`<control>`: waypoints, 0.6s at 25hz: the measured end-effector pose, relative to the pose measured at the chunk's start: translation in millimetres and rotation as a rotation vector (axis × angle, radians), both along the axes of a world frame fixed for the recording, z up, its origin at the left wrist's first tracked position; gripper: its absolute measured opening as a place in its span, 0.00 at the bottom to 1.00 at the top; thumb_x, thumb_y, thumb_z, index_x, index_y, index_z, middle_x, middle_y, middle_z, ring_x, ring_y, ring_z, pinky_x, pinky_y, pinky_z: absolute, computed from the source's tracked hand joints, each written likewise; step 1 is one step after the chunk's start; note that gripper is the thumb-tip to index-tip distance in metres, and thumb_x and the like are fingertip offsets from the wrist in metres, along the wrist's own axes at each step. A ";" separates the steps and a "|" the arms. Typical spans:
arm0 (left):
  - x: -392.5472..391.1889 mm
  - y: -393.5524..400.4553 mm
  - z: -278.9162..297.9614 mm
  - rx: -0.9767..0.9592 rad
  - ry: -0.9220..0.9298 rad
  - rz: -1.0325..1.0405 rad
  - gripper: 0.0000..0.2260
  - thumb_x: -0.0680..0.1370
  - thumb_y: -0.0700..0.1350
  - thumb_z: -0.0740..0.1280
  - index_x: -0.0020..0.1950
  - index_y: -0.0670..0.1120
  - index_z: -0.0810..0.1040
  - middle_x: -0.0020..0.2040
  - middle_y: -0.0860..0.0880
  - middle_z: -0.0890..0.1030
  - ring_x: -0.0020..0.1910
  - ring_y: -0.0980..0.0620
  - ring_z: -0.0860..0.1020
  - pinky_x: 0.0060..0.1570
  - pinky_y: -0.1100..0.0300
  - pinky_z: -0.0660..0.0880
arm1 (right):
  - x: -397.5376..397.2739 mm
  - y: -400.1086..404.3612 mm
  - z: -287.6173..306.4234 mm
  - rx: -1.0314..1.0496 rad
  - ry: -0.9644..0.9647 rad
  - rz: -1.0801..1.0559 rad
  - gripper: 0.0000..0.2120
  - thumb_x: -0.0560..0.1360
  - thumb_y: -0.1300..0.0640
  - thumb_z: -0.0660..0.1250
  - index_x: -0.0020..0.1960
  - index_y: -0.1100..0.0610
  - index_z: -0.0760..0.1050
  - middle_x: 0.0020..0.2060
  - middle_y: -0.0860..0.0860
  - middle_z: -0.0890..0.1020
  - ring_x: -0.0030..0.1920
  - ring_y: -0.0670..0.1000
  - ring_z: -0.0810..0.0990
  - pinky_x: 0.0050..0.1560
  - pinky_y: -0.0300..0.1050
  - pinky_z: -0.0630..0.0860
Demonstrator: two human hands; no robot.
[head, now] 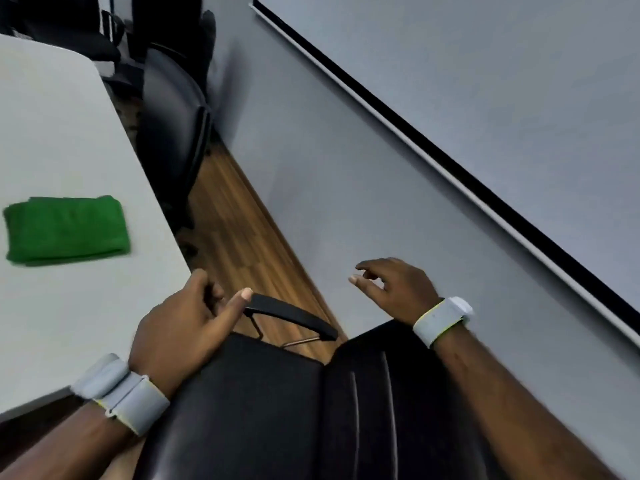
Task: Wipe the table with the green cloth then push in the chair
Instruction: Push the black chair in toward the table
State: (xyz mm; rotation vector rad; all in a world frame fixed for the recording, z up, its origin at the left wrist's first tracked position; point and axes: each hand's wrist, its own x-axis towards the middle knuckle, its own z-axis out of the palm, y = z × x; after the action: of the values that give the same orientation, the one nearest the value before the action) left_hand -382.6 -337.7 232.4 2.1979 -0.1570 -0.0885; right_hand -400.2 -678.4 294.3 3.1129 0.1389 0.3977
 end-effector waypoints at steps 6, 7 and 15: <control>-189.0 -228.9 -2.8 0.146 0.026 -0.288 0.33 0.70 0.81 0.55 0.50 0.53 0.75 0.46 0.54 0.85 0.50 0.47 0.84 0.50 0.52 0.78 | -108.4 -249.0 -17.4 -0.668 0.440 -0.074 0.33 0.76 0.64 0.62 0.77 0.49 0.55 0.67 0.53 0.74 0.63 0.58 0.74 0.49 0.52 0.77; -213.6 -261.4 -7.1 0.117 0.062 -0.344 0.37 0.68 0.82 0.55 0.59 0.54 0.76 0.55 0.53 0.85 0.57 0.45 0.84 0.55 0.51 0.78 | -116.8 -266.9 -33.3 -0.707 0.492 -0.040 0.42 0.72 0.68 0.64 0.78 0.52 0.46 0.73 0.55 0.67 0.67 0.59 0.70 0.52 0.52 0.77; -223.2 -404.2 -99.9 -0.529 0.554 -0.062 0.40 0.76 0.41 0.57 0.85 0.45 0.41 0.82 0.36 0.62 0.61 0.28 0.83 0.41 0.26 0.78 | -120.0 -288.7 -94.1 -0.490 0.496 0.299 0.68 0.39 0.46 0.86 0.73 0.67 0.63 0.71 0.64 0.69 0.68 0.63 0.72 0.56 0.56 0.79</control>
State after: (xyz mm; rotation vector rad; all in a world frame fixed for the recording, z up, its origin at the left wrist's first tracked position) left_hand -605.8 -741.9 132.6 1.5738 0.0602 -0.6117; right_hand -520.2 -967.0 200.1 2.6291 0.6017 -0.3697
